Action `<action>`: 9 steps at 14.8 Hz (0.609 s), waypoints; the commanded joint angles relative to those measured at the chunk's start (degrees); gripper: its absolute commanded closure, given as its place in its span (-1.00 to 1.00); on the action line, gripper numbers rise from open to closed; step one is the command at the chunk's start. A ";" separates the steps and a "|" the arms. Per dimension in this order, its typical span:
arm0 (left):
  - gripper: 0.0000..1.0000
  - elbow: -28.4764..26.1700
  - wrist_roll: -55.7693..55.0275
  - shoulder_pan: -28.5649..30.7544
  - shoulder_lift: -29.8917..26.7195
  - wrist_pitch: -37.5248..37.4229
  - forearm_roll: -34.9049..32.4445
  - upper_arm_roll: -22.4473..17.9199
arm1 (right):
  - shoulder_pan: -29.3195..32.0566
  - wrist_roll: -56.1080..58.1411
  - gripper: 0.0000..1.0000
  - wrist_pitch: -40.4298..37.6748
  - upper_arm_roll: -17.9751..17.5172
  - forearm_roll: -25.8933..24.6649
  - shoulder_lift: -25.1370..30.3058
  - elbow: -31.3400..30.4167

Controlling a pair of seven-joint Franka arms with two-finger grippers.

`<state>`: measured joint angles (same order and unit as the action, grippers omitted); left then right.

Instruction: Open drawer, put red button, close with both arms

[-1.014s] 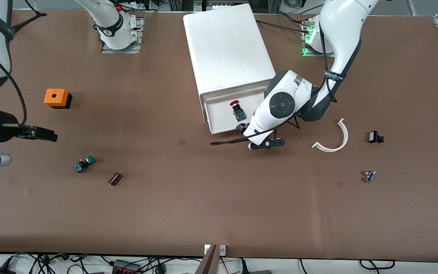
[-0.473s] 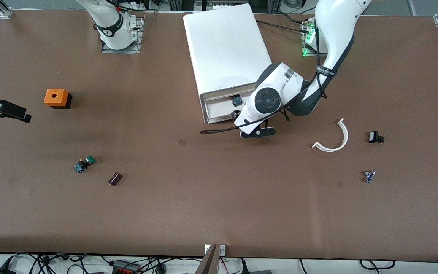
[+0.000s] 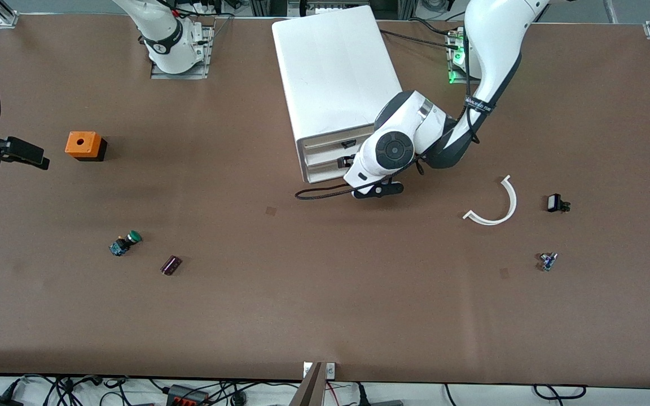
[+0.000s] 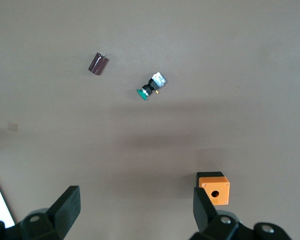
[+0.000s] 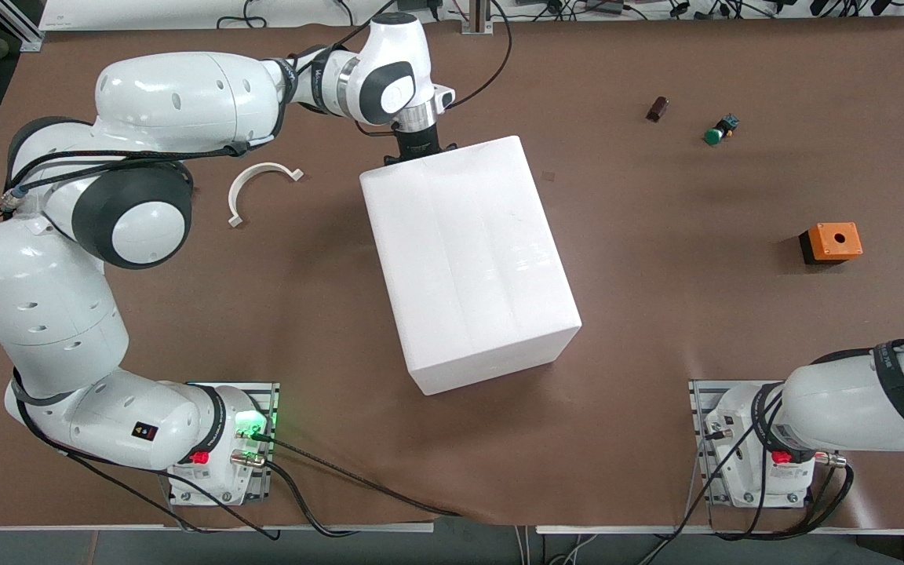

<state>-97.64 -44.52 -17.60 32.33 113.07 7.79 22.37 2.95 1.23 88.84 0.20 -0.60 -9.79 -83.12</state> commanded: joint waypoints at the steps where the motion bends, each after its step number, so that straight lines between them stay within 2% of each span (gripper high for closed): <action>1: -1.00 -0.45 -0.13 -0.15 -0.07 -2.85 1.09 0.48 | 0.48 1.05 -1.00 6.14 -1.08 -1.07 7.48 -11.15; 3: -1.00 -0.36 -0.31 -0.24 -0.07 -4.52 1.09 0.65 | 0.39 0.88 -1.00 6.52 -1.08 -0.99 10.31 -15.05; 6: -1.00 0.25 0.13 0.28 -0.25 -5.14 1.61 0.65 | 0.48 1.14 -1.00 6.26 -1.08 -1.07 10.32 -14.62; 9: -1.00 4.81 0.04 1.42 -0.42 -5.40 1.09 0.13 | 0.48 1.23 -1.00 5.81 -1.17 -1.07 10.41 -14.44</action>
<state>-95.95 -44.53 -17.38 32.72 109.43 8.27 22.72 2.90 1.33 93.83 -0.21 -0.70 -0.70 -96.01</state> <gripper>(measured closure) 0.000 0.000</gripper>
